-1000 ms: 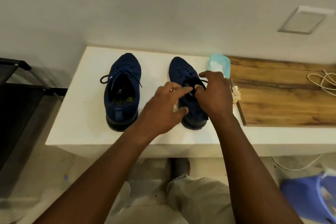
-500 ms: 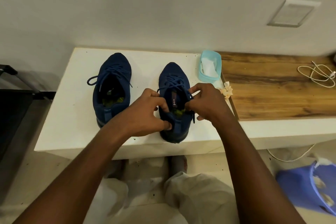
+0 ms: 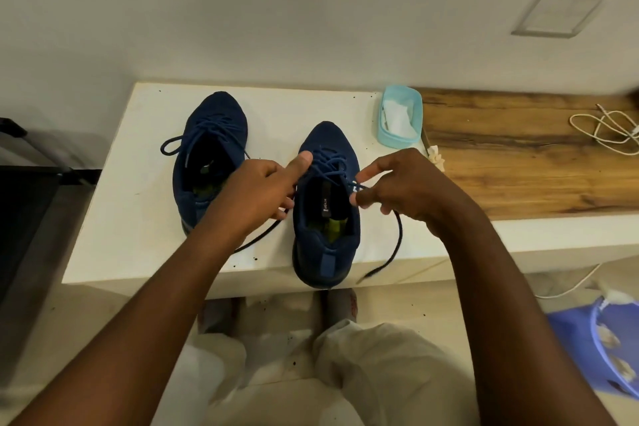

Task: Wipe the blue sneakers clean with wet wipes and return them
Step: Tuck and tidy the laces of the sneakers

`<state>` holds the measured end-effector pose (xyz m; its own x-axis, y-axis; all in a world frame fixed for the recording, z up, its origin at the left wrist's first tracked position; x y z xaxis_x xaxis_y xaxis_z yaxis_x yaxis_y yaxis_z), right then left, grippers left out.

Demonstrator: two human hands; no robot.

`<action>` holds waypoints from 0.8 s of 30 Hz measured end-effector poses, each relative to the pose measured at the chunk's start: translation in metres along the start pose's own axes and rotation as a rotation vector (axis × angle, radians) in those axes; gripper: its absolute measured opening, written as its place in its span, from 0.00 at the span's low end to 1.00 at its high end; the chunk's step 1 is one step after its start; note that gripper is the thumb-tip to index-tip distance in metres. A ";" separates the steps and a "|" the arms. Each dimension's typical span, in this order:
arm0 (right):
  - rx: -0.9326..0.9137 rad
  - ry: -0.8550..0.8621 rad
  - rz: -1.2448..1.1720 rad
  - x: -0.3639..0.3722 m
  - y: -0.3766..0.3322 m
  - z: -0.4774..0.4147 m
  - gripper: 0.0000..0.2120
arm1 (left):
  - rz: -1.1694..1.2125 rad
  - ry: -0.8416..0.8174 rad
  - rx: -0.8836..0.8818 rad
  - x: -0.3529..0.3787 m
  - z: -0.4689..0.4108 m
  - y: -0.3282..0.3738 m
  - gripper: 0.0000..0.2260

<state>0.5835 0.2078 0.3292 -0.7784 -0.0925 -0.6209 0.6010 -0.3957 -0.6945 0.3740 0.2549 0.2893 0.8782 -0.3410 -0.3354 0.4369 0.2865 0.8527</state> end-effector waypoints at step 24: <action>-0.601 0.402 -0.418 0.006 -0.060 0.019 0.13 | -0.014 -0.004 0.482 0.014 0.022 0.053 0.12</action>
<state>0.5397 0.2139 0.3736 -0.9031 0.3322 -0.2722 0.3602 0.2407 -0.9013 0.4051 0.2456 0.3385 0.8717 -0.3459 -0.3470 0.3076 -0.1650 0.9371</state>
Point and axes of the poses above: each hand's wrist, its own z-axis away from the middle knuckle, its own x-axis out of the palm, y = z × x, the point moved 2 cm from there along -z, towards the middle knuckle, and after that the axes turned 3 degrees about -x, right-handed, at the moved point
